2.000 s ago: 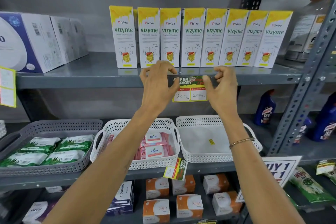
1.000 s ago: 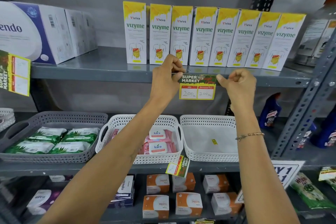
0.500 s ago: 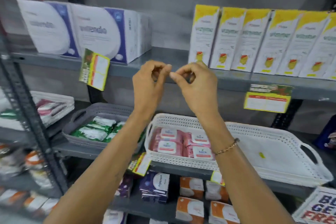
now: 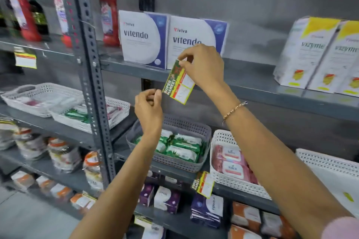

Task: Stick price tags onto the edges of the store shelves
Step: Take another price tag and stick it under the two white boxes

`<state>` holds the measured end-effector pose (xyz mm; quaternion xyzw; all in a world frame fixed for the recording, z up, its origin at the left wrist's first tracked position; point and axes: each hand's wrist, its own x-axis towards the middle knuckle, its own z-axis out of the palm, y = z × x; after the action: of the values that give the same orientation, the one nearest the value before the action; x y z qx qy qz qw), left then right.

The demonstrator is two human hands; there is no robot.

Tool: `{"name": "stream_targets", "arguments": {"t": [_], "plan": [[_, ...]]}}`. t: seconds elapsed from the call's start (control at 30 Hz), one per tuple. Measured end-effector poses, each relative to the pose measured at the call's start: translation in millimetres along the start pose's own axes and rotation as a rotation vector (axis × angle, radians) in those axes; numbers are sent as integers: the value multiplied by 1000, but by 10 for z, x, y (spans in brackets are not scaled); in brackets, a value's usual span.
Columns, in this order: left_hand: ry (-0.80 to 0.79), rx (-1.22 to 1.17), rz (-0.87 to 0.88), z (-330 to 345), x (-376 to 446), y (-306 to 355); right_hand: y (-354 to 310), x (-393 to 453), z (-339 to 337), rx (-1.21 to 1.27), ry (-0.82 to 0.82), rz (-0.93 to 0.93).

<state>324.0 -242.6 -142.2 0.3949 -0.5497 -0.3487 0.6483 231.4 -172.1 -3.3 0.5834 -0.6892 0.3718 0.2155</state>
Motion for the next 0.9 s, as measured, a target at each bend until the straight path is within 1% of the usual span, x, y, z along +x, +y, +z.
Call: {"name": "stream_targets", "arguments": {"t": [0.13,0.2,0.47,0.57,0.77,0.83,0.9], "plan": [[-95,4,-82,12,59,-42,-139,186,112,-158,-51,16],[-124,-5,-106,-3,80,-6,-169,229,152,-197,-63,33],[-210,-110,-140,-70,122,29,-234,134,139,-171,-38,87],[-212,-45,-46,-124,192,75,-210,61,116,-159,-27,149],[-171,153,276,-221,529,207,-99,-279,148,-102,22,291],[-172,184,325,-219,656,242,-94,-365,202,-45,36,314],[-193,192,329,-210,752,274,-93,-403,250,-1,53,346]]}}
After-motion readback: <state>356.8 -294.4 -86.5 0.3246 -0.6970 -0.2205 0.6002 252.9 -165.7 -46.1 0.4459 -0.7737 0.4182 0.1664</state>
